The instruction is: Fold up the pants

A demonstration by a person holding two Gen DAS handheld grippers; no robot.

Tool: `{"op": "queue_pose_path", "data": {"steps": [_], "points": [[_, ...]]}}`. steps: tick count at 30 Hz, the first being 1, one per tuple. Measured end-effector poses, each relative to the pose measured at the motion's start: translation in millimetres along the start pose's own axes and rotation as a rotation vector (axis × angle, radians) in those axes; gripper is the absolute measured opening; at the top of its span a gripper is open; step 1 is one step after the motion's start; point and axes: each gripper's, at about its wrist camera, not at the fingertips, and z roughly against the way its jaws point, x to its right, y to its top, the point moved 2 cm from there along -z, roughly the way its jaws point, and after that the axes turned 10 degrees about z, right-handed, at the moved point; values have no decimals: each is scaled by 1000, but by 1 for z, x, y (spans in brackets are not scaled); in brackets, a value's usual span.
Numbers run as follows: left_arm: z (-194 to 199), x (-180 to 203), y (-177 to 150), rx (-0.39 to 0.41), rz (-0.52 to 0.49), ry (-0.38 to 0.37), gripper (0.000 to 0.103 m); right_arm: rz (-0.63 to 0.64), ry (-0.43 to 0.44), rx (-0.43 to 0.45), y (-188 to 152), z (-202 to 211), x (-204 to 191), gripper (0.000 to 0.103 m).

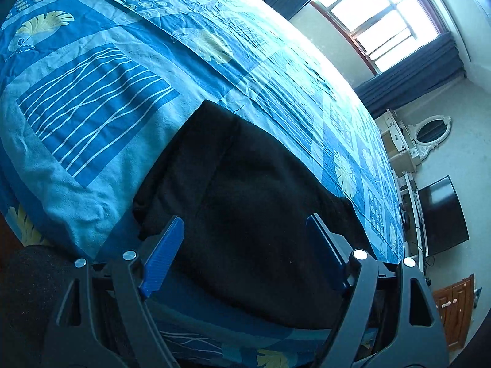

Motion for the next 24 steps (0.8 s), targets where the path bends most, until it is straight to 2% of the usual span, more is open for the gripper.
{"op": "queue_pose_path", "data": {"steps": [5, 8, 9, 10, 12, 15, 18, 21, 24], "points": [[-8, 5, -4, -22, -8, -2, 82, -19, 50, 17, 1, 2, 8, 5], [-11, 6, -6, -24, -31, 9, 82, -18, 36, 32, 7, 15, 12, 12], [-12, 6, -6, -25, -39, 10, 82, -18, 16, 47, 9, 21, 13, 17], [-13, 6, -7, -24, -46, 11, 82, -18, -16, 64, 13, 26, 16, 29], [-13, 7, -8, -25, -59, 6, 82, -24, -45, 94, 21, 35, 26, 40], [-15, 10, -8, -30, -79, 9, 82, -12, 31, 45, 38, 27, 33, 40], [-16, 11, -8, -34, -78, -3, 82, 34, 131, -42, 54, 8, 27, 42], [-13, 19, -10, -28, -99, -35, 82, 87, 165, -133, 67, -11, 22, 56], [-9, 31, -12, -4, -161, -49, 83, 108, 166, -198, 71, -26, 18, 58]]}}
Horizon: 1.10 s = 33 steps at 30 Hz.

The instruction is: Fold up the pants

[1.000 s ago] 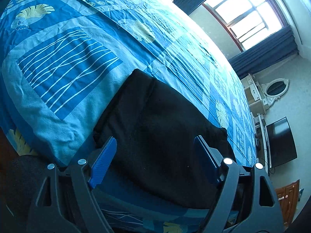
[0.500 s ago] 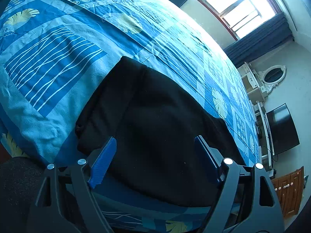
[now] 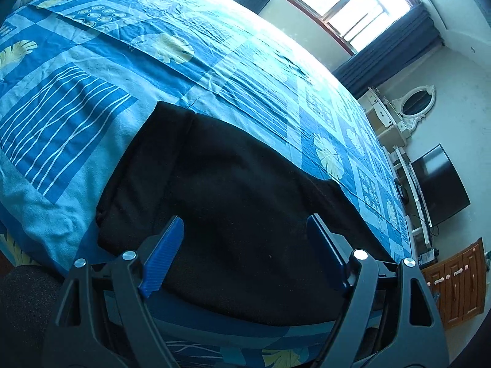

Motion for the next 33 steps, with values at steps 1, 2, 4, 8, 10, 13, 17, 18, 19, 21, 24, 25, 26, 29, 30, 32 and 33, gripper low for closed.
{"op": "queue_pose_path", "data": {"steps": [1, 2, 4, 8, 10, 13, 17, 18, 19, 21, 24, 25, 26, 29, 30, 32, 33], "points": [[1, 5, 0, 4, -23, -2, 85, -3, 36, -25, 1, -5, 0, 59], [1, 8, 0, 9, -44, 1, 88, -11, 92, -64, 1, -11, -2, 59], [-2, 13, 0, 8, -70, 12, 88, 1, 175, -164, -5, -26, -12, 59], [-13, 11, 1, -22, -53, 8, 88, 37, 130, -212, -7, -32, -28, 56], [-17, 6, 1, -37, -24, -3, 88, 100, 86, -236, -12, -34, -40, 45], [-22, -4, 0, -60, 12, -5, 88, 150, 71, -285, -23, -41, -60, 26], [-28, -13, -2, -95, 18, 20, 88, 158, 98, -235, -26, -33, -89, 24], [-28, -14, -3, -101, 18, 21, 88, 154, 126, -211, -25, -28, -98, 24], [-28, -15, -4, -106, 15, 19, 88, 154, 155, -187, -24, -21, -109, 24], [-26, -15, -7, -112, 4, 19, 88, 163, 219, -146, -21, -7, -135, 24], [-26, -14, -10, -118, -17, 27, 88, 195, 311, -100, -18, 13, -180, 24], [-26, -13, -11, -118, -21, 28, 88, 210, 339, -90, -18, 17, -197, 24], [-26, -13, -12, -119, -22, 31, 88, 228, 361, -82, -19, 20, -215, 24], [-29, -11, -14, -131, -12, 35, 89, 298, 407, -81, -25, 28, -265, 24], [-29, -10, -14, -134, -11, 39, 89, 321, 426, -83, -29, 27, -282, 24], [-30, -6, -17, -140, -31, 56, 89, 362, 459, -100, -40, 21, -312, 24], [-30, -4, -19, -142, -49, 63, 89, 378, 470, -111, -47, 16, -325, 24]]}}
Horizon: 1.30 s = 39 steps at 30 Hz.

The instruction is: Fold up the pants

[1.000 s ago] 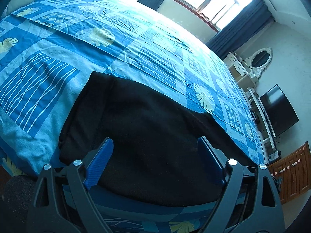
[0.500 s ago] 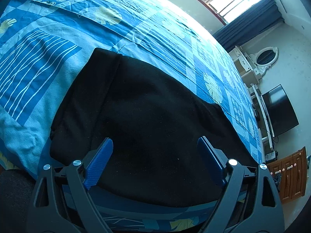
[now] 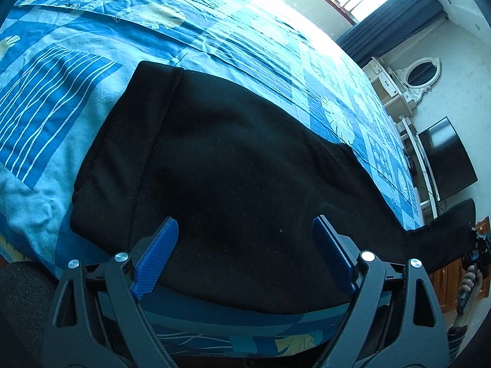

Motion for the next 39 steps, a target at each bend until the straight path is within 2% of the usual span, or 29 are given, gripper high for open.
{"op": "queue_pose_path", "data": {"steps": [4, 8, 11, 14, 17, 21, 28, 34, 39], "points": [[-1, 10, -7, 0, -55, 23, 89, 41, 46, -71, -17, -57, -34, 24], [-1, 13, -11, 2, -78, 31, 90, 83, 18, -166, -43, -115, -56, 24], [0, 12, -11, -2, -72, 25, 90, 168, -89, -247, -68, -153, -68, 24], [1, 10, -10, -5, -55, 16, 90, 212, -149, -326, -95, -187, -72, 24], [1, 9, -9, -7, -44, 12, 90, 345, -287, -390, -120, -210, -82, 24], [1, 9, -9, -7, -49, 15, 90, 462, -381, -439, -146, -231, -89, 26], [-1, 9, -10, -6, -54, 19, 90, 391, -273, -455, -164, -239, -98, 46], [-2, 10, -11, -5, -61, 23, 90, 369, -231, -456, -169, -243, -108, 54], [-2, 10, -11, -5, -62, 23, 90, 361, -223, -457, -173, -246, -114, 55]]}}
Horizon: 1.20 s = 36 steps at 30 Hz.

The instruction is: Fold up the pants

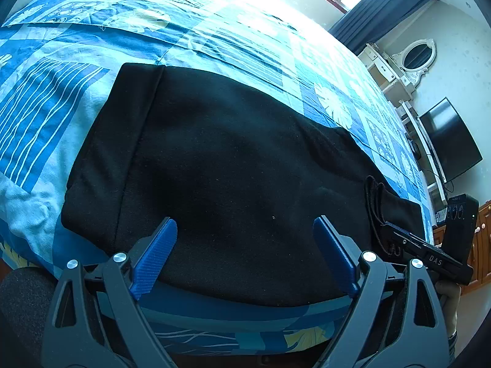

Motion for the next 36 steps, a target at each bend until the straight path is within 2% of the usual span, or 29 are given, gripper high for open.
{"op": "queue_pose_path", "data": {"steps": [8, 13, 17, 19, 22, 24, 26, 28, 30, 31, 32, 34, 36], "points": [[-2, 1, -1, 3, -14, 9, 90, -4, 17, 7, -1, -5, -6, 62], [-3, 2, -2, 3, -25, 11, 90, -66, 141, 57, 3, 25, 9, 62], [-3, 1, 0, 1, -15, 2, 90, -167, 140, 174, -2, 82, 60, 62], [-3, 0, 0, 1, -11, 1, 90, -246, 95, 242, -13, 113, 101, 62], [-3, 0, -1, 5, -12, 3, 90, -400, 10, 313, -43, 147, 165, 63], [-3, 0, -2, 7, -14, 6, 91, -495, -20, 307, -69, 150, 200, 63], [-4, 1, -3, 8, -23, 11, 91, -569, 28, 269, -91, 136, 223, 63], [-4, 3, -4, 10, -33, 17, 91, -620, 142, 252, -108, 117, 231, 63], [-5, 3, -4, 12, -42, 22, 91, -632, 249, 220, -117, 99, 230, 63], [-5, 3, -4, 12, -46, 24, 91, -613, 259, 221, -117, 96, 229, 63], [-5, 3, -4, 12, -50, 25, 91, -586, 254, 222, -116, 95, 226, 61], [-6, 3, -5, 13, -55, 28, 92, -541, 243, 185, -114, 90, 220, 36], [-7, 3, -5, 13, -57, 31, 92, -510, 207, 173, -115, 84, 217, 31]]}}
